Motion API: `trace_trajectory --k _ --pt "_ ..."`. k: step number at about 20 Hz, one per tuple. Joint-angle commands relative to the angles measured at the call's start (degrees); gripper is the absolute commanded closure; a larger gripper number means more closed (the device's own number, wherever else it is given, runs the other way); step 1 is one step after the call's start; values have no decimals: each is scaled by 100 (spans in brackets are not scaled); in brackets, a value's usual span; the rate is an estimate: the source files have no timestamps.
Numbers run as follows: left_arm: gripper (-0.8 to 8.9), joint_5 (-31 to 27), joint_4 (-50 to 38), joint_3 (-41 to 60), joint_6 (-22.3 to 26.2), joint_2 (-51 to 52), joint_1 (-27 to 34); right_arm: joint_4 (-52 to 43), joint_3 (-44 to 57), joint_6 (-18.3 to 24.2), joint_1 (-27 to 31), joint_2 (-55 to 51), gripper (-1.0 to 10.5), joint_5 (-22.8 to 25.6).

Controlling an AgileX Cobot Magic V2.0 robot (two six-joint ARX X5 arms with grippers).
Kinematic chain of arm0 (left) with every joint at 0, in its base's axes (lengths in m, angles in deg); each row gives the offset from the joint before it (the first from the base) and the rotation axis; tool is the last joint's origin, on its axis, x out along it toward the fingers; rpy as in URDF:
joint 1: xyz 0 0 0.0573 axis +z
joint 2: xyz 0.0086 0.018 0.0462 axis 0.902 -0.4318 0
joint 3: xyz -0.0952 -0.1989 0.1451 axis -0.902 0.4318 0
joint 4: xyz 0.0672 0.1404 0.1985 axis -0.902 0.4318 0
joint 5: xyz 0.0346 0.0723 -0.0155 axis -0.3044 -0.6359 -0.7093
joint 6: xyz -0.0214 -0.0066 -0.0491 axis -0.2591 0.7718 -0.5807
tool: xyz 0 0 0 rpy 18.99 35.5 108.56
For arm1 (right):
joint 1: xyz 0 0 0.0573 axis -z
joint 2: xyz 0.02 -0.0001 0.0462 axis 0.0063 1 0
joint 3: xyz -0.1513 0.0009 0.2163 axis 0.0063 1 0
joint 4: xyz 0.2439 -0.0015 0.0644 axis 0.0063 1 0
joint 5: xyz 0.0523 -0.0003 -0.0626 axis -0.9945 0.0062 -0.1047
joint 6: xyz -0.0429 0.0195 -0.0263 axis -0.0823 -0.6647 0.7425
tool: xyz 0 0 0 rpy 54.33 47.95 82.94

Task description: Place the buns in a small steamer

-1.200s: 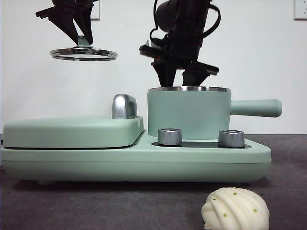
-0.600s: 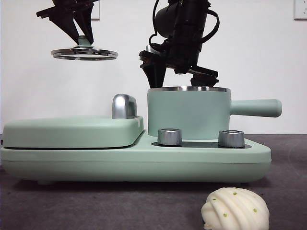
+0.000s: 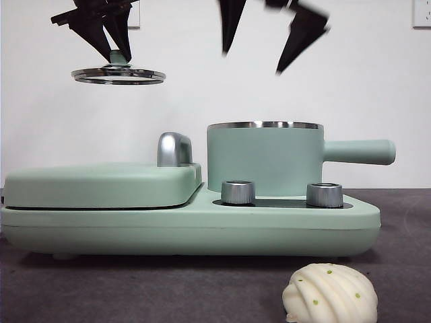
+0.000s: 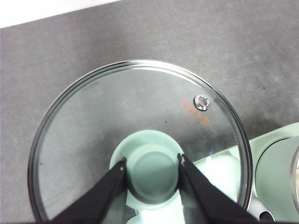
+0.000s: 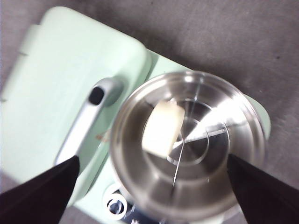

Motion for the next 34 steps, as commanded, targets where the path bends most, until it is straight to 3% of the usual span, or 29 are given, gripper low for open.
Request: trace_trajectory --k 1,3,8,15,19,26,34 --pt "798 20 -120 -251 -70 33 -20 472 487 13 -63 -717 417 13" --pt "798 20 -118 -251 -94 33 -37 472 1213 -2 -83 -1480 366 13" --pt "798 20 -118 -251 -109 33 -103 470 3051 -20 -238 -3154 365 9" --pt "798 20 -116 -251 -109 33 -260 468 5156 -20 -841 -4321 366 9" --pt "798 20 -109 -251 -107 33 -372 188 6133 -46 -1182 -4376 366 -15" --pt "798 20 -109 -251 -107 33 -479 -2771 7842 -560 -1934 -4227 366 -13" --pt "798 20 -111 -251 -109 33 -481 -3751 8015 -577 -2002 -2992 421 -15"
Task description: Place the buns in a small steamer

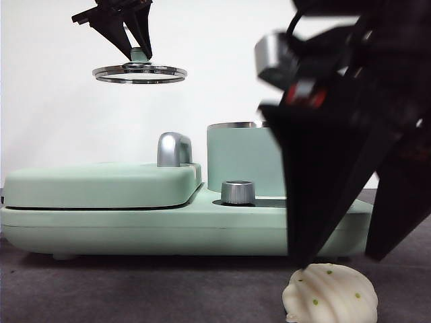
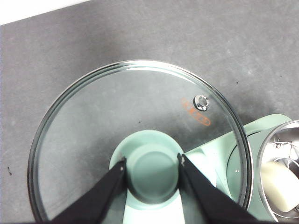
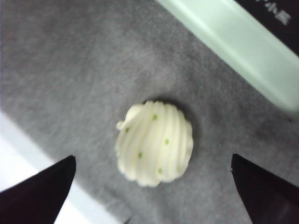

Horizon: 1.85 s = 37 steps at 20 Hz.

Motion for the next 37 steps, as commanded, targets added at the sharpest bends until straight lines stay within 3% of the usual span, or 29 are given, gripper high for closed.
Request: trace_trajectory --k 1,4,9,12,15,22,28,32,37 --pt "798 17 -118 -251 -4 33 -24 -74 -13 -83 -68 321 438 -4" --pt "798 17 -120 -251 -4 33 -24 -136 -13 -79 -68 560 493 -2" --pt "798 17 -120 -251 -4 33 -24 -269 -15 -181 -68 636 748 -9" --pt "798 17 -122 -251 -7 33 -24 -184 -129 -278 -68 634 749 -72" --pt "798 17 -122 -251 -7 33 -24 533 -769 -286 -59 634 748 -133" --pt "798 17 -129 -251 -7 31 -26 3023 -3950 -48 564 894 748 -127" --pt "798 17 -125 -251 -22 31 -26 3919 -6334 533 1368 2341 747 289" --pt "798 20 -125 -251 -22 31 -26 3954 -6994 588 1773 3329 747 369" --pt "798 20 -127 -251 -22 31 -24 3965 -7016 595 1932 3978 747 553"
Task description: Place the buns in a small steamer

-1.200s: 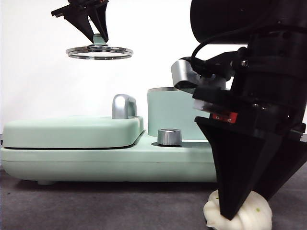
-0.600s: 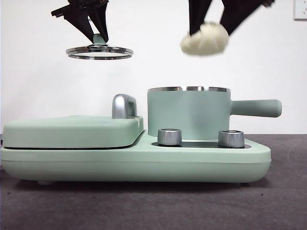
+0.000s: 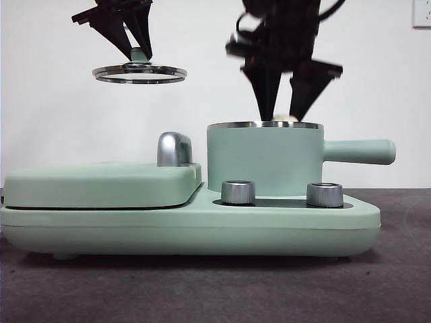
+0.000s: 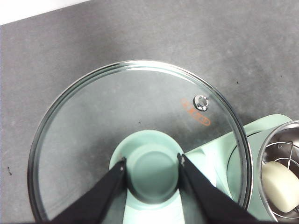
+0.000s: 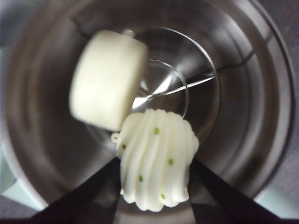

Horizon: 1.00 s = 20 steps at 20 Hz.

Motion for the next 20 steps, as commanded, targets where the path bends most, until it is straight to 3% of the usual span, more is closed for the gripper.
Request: trace_trajectory --k 1,3,10,14,20 --pt "798 20 -127 -251 -20 31 -24 271 -149 105 -37 208 746 22" --pt "798 20 -127 -251 -20 31 -24 264 -149 146 -37 273 741 22" --pt "798 20 -136 -251 -20 31 -24 227 -151 177 -35 297 512 26" --pt "798 20 -138 -251 -22 31 -24 422 -256 210 -35 168 504 24" --pt "798 46 -118 -251 -28 31 -52 459 -243 223 -111 -863 503 4"
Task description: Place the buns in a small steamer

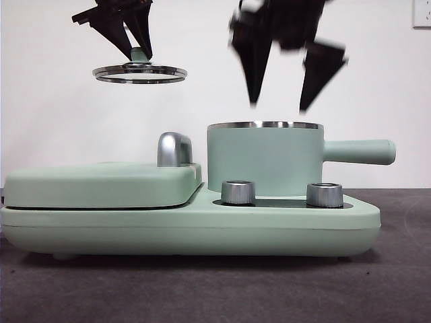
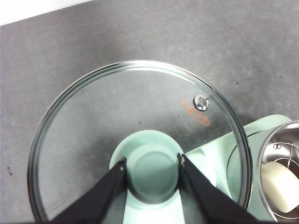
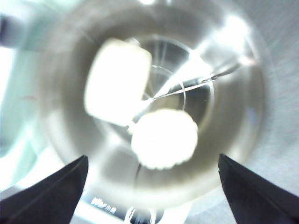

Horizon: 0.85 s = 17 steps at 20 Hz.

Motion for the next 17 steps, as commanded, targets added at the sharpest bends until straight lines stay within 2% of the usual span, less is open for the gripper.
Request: trace_trajectory --k 1,6,12,17 --pt "798 94 -111 -251 -31 31 -48 452 -114 74 -90 -540 503 -13" --pt "798 232 -107 -251 -87 31 -129 452 654 44 -101 -2114 503 -11" --pt "798 234 -96 -251 -173 31 -501 417 2511 37 -131 -4363 503 79" --pt "798 234 -46 -251 -170 31 -1067 -758 4120 -356 -131 -6210 504 52"
